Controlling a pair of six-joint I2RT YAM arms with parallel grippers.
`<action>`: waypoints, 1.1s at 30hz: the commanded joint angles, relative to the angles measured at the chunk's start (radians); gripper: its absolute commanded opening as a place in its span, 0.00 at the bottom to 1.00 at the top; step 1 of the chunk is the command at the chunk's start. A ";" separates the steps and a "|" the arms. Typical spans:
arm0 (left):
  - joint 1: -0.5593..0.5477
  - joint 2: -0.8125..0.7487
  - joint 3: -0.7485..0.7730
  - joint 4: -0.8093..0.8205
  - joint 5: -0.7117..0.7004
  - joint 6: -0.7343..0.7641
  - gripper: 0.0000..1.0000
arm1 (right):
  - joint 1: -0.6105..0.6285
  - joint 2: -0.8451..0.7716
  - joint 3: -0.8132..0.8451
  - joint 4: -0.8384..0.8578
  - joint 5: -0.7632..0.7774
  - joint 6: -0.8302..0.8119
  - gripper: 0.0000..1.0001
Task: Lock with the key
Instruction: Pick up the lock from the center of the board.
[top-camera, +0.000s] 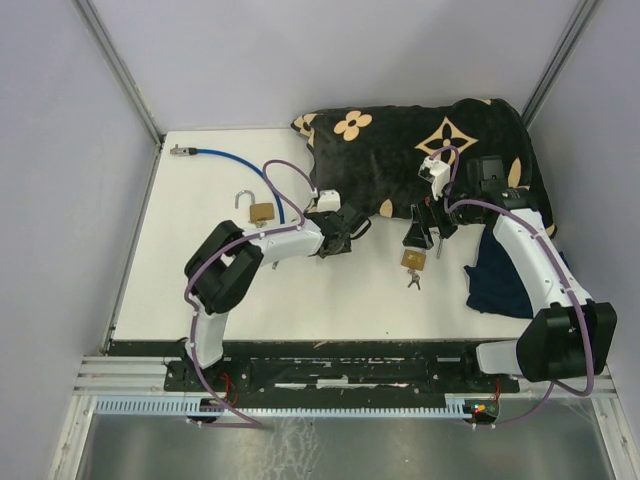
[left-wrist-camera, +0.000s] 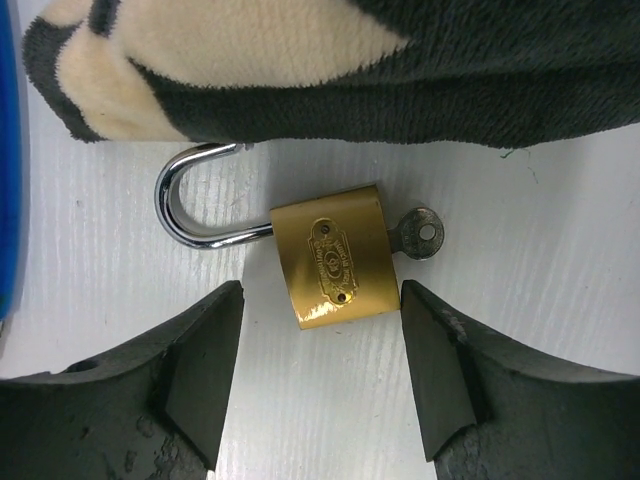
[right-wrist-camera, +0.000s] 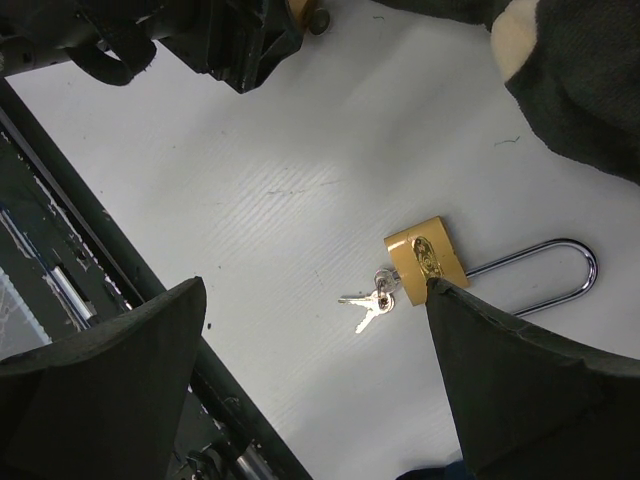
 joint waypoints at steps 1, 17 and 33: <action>-0.003 0.019 0.041 0.003 -0.042 -0.024 0.70 | 0.004 0.007 0.009 0.020 -0.003 0.006 0.99; -0.002 0.058 0.046 0.022 -0.047 -0.017 0.63 | 0.004 0.010 0.006 0.020 -0.021 0.007 0.99; -0.003 -0.043 -0.003 0.048 -0.034 0.077 0.23 | 0.004 0.031 -0.010 0.048 -0.099 0.045 0.99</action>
